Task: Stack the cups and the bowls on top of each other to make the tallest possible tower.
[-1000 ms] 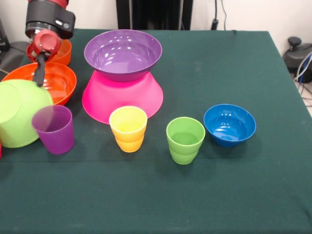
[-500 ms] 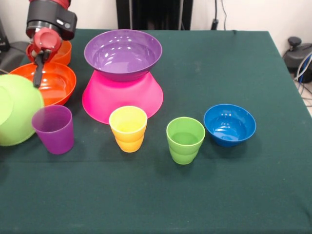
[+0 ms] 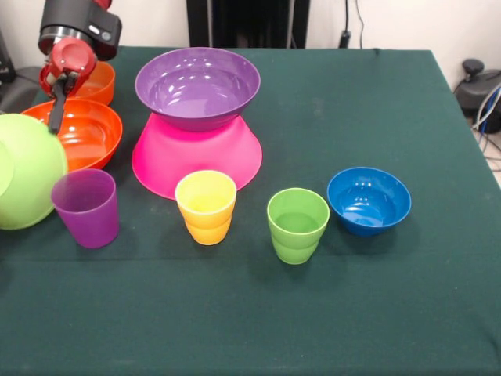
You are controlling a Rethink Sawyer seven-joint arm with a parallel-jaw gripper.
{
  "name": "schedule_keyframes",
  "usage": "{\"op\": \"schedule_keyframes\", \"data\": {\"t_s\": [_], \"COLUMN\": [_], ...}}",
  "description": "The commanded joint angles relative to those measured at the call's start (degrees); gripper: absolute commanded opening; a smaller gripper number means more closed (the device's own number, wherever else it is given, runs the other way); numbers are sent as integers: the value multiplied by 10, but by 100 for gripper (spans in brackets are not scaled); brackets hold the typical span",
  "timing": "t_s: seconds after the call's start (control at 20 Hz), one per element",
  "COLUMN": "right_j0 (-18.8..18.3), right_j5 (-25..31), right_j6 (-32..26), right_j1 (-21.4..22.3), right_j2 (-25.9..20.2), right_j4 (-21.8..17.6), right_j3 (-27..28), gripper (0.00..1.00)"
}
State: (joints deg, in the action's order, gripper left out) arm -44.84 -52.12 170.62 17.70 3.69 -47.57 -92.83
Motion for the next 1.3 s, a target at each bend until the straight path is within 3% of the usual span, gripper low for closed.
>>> {"op": "schedule_keyframes", "data": {"t_s": [0.05,0.55,1.3], "right_j0": [29,35,83], "right_j5": [42,53,34], "right_j6": [-2,6,-7], "right_j1": [-17,3,54], "right_j2": [-27,-19,34], "right_j4": [3,4,62], "right_j3": [37,21,-35], "gripper": [0,0,0]}}
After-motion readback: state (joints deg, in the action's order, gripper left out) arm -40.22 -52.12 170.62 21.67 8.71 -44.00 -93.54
